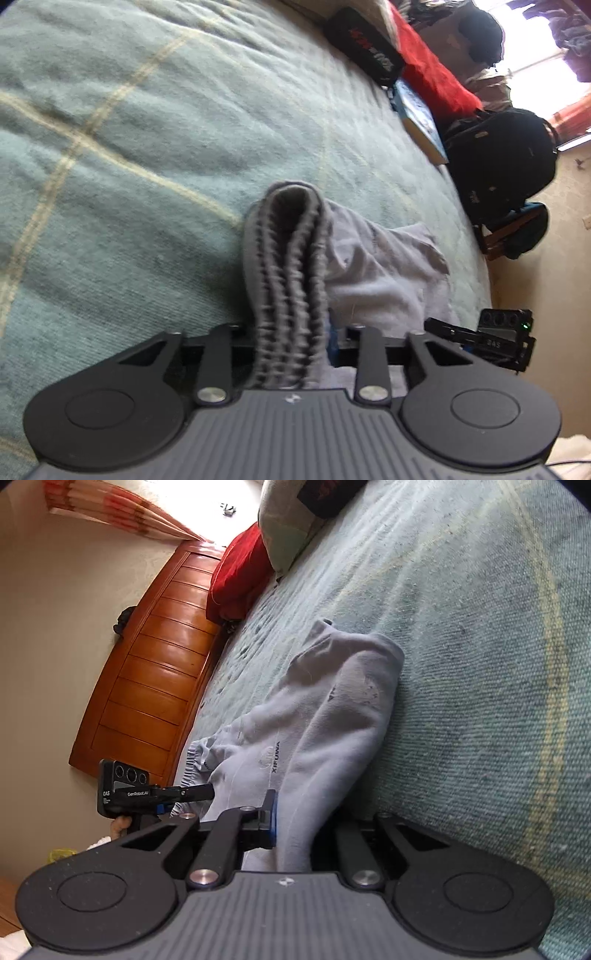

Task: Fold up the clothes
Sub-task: 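Lift the folded trousers with both grippers holding waistband and edge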

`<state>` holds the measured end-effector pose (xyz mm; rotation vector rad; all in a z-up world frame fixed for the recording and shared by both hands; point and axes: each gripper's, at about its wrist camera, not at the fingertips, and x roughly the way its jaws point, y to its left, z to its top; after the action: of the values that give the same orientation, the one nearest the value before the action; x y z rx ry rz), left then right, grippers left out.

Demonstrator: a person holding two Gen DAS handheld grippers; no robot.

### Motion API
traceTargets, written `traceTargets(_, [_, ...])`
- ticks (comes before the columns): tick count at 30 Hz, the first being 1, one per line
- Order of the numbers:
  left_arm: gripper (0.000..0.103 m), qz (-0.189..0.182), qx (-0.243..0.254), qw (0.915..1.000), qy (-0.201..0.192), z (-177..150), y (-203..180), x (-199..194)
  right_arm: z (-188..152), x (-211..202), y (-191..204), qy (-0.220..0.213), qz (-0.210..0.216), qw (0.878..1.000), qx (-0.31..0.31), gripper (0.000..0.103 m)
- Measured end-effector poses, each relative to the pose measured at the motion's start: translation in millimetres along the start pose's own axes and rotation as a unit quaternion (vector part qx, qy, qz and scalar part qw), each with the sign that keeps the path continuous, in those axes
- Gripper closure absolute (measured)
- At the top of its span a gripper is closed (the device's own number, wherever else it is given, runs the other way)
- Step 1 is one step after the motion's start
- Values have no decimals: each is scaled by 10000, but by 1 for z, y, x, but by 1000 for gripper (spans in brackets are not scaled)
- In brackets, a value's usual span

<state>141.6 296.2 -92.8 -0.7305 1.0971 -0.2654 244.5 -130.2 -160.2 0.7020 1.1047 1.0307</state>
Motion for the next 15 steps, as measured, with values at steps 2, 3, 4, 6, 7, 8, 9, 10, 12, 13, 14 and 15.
traceTargets(2, [75, 90, 83, 9999, -31, -1, -4, 0, 0, 1, 1, -15, -37, 10000, -40, 92])
traceTargets(3, [75, 160, 161, 9997, -50, -2, -7, 0, -1, 2, 2, -29, -53, 10000, -62, 92])
traceTargets(4, [75, 232, 241, 9994, -70, -3, -10, 1, -2, 2, 3, -55, -79, 9999, -99, 92])
traceTargets(6, [75, 426, 500, 9977, -151, -5, -18, 1, -4, 3, 6, -119, -154, 9996, -184, 92])
traceTargets(7, [75, 543, 696, 9959, -202, -7, -23, 1, -6, 3, 8, -156, -206, 9994, -227, 92])
traceTargets(8, [75, 655, 858, 9938, -249, -9, -28, 1, -7, 4, 11, -186, -276, 9991, -274, 93])
traceTargets(9, [75, 759, 943, 9922, -289, -11, -32, 1, -9, 5, 14, -213, -354, 9986, -324, 93])
traceTargets(10, [75, 852, 1000, 9908, -313, -11, -35, 1, -10, 6, 18, -232, -442, 9980, -379, 93])
traceTargets(12, [78, 983, 1075, 9887, -350, -11, -41, 1, -12, 6, 25, -258, -625, 9964, -507, 93])
traceTargets(13, [80, 1030, 1107, 9878, -363, -11, -44, 1, -13, 7, 29, -267, -714, 9954, -583, 93])
traceTargets(14, [80, 1078, 1137, 9869, -376, -12, -47, 0, -14, 6, 33, -280, -803, 9941, -673, 91])
traceTargets(15, [80, 1122, 1159, 9861, -388, -12, -49, 0, -15, 7, 37, -285, -869, 9931, -736, 91])
